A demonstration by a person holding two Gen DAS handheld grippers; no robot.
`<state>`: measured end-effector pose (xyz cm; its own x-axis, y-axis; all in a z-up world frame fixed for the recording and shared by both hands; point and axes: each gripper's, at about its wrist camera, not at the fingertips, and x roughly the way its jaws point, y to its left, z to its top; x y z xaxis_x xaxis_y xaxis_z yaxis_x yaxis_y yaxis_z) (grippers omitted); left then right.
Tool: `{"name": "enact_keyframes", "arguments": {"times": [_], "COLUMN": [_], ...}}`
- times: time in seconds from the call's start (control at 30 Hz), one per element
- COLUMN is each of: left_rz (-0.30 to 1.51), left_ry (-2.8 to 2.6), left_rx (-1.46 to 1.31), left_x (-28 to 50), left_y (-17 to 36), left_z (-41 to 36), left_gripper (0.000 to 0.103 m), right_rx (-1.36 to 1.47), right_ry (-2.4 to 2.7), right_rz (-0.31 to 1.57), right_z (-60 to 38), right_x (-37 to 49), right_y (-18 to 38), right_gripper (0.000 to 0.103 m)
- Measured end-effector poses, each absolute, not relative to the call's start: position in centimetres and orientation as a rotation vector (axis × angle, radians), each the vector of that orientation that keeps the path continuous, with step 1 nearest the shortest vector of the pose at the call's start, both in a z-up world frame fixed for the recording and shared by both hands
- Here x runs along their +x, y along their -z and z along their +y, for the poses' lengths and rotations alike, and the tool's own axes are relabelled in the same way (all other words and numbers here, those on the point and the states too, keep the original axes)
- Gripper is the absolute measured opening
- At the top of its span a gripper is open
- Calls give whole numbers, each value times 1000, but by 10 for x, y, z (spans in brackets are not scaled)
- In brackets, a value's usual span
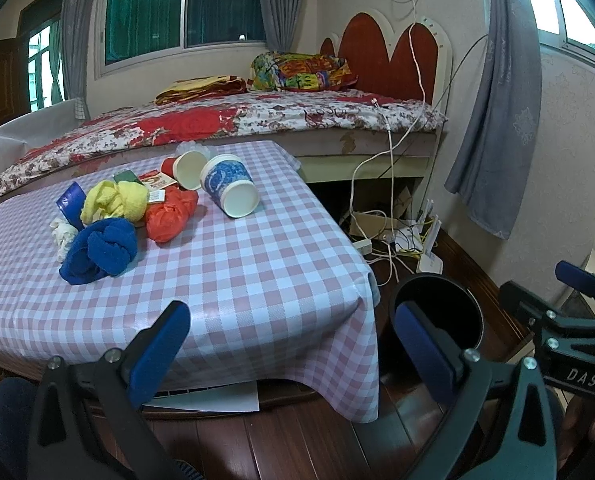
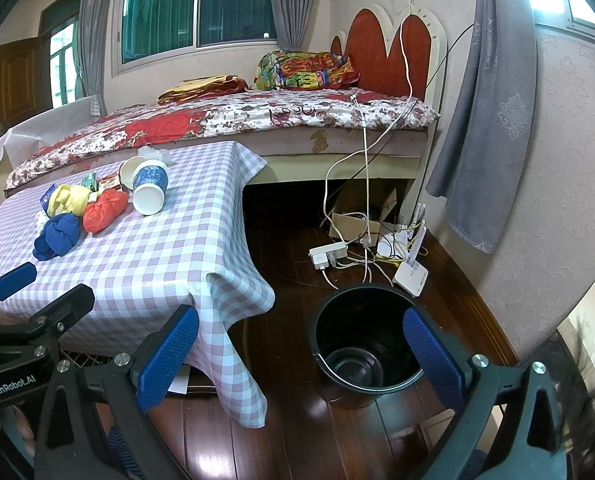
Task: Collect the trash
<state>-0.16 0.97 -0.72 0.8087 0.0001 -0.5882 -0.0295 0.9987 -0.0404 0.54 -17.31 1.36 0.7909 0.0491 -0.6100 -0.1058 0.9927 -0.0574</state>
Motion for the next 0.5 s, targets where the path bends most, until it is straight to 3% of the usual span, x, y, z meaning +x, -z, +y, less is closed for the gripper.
{"name": "enact_keyframes", "arguments": {"times": [0.5], "left_rz": [628], "left_ry": [-16], "left_rx": [-48], "left_x": [-2], "left_y": [7], "left_z": [10], "left_gripper": [103], "right_rx": [-90], "right_ry": [-85], "right_rz": [654], "right_z": [-173], "right_x": [5], "right_y": [-14], "right_gripper": [103]}}
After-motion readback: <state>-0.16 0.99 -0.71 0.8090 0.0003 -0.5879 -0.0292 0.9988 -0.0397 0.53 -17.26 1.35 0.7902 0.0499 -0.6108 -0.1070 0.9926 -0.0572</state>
